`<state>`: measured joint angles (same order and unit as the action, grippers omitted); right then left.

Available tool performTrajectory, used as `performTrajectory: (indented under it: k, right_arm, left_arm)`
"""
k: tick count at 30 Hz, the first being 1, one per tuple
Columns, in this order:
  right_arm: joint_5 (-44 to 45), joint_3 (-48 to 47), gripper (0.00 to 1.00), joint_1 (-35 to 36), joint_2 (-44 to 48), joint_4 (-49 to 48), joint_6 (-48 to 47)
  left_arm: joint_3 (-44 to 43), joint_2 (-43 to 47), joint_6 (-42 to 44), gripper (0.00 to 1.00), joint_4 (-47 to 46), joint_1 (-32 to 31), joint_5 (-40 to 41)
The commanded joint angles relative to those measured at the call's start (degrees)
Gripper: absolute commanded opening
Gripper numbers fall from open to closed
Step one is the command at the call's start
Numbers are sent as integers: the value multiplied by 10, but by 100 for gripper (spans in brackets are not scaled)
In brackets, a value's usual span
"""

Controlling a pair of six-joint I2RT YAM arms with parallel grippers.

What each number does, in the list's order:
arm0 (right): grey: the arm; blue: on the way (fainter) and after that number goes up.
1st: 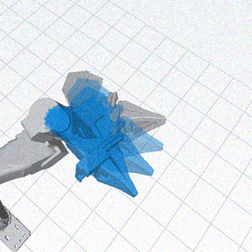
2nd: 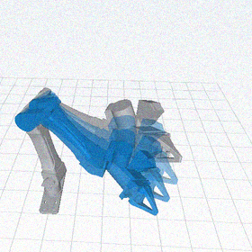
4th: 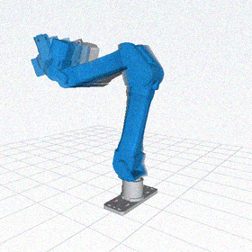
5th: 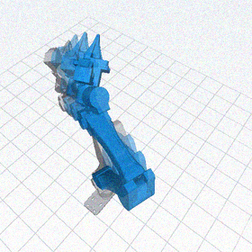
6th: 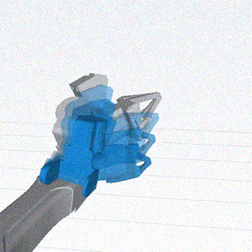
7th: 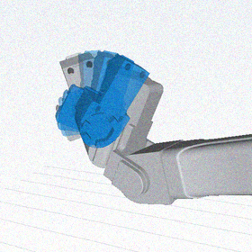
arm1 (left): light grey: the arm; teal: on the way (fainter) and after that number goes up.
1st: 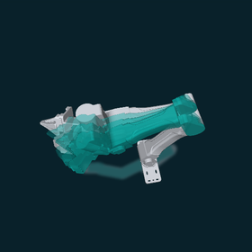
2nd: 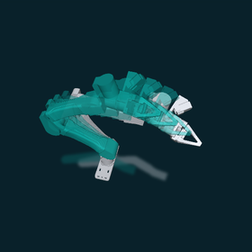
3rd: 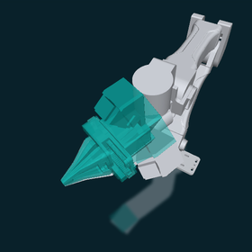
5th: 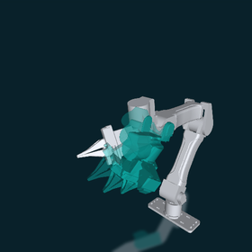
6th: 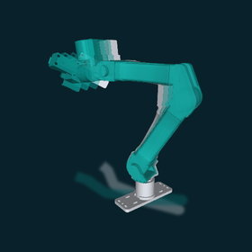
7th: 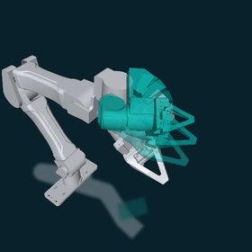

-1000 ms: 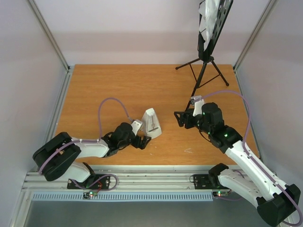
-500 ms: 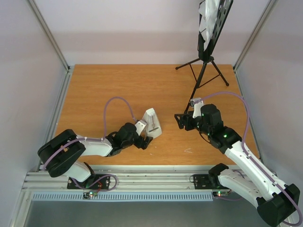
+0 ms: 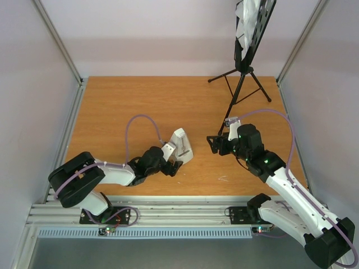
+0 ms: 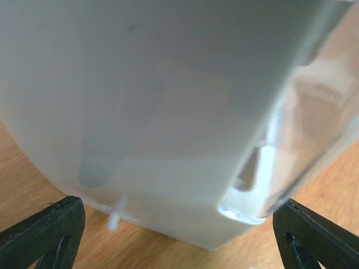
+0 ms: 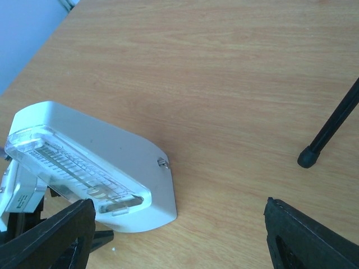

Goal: Pack up the instrument practice props
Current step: Adjust the metronome at the center of the board.

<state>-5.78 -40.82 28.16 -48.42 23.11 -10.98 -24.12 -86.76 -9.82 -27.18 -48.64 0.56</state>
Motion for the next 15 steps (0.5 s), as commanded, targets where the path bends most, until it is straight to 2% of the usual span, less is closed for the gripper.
performTrajectory:
  k: [1, 10, 15]
  right_arm:
    - [6, 11, 83, -3, 3, -14, 6]
    - [-1, 10, 84, -3, -1, -11, 5]
    - [-59, 16, 85, -1, -13, -46, 18]
  left_arm:
    - [12, -4, 12, 93, -100, -31, 41]
    - [2, -38, 7, 85, -111, -41, 108]
    - [2, -47, -4, 79, -111, -41, 115]
